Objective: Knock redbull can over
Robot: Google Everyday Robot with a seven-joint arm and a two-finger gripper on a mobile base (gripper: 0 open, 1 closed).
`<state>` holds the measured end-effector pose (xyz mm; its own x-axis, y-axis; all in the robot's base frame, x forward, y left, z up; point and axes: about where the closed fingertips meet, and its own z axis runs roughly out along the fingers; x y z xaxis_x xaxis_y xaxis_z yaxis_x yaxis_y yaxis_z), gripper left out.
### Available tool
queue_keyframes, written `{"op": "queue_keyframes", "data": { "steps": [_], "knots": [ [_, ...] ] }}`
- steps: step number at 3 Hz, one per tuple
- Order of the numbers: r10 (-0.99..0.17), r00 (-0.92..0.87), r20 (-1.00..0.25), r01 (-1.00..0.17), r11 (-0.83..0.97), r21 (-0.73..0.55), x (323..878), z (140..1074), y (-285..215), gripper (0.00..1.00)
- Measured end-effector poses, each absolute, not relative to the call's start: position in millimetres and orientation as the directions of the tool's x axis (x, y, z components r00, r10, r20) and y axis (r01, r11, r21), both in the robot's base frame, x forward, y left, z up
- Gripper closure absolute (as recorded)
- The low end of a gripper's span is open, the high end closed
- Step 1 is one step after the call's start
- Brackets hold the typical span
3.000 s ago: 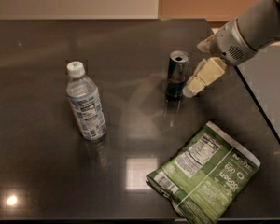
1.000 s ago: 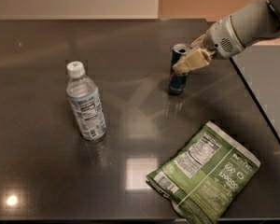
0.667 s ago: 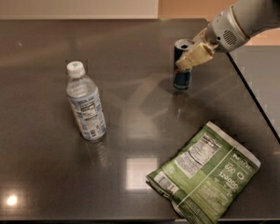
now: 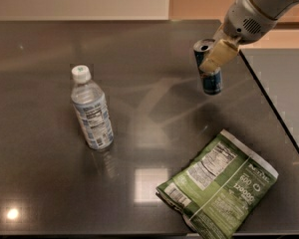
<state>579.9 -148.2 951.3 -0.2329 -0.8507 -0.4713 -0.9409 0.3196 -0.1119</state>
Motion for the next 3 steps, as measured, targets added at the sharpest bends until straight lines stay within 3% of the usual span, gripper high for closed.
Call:
{"op": "queue_keyframes", "data": {
  "steps": [3],
  "knots": [
    [-0.963, -0.182, -0.198, -0.969, 0.21, -0.132, 555.9, 918.9, -157.2, 1.0]
  ]
}}
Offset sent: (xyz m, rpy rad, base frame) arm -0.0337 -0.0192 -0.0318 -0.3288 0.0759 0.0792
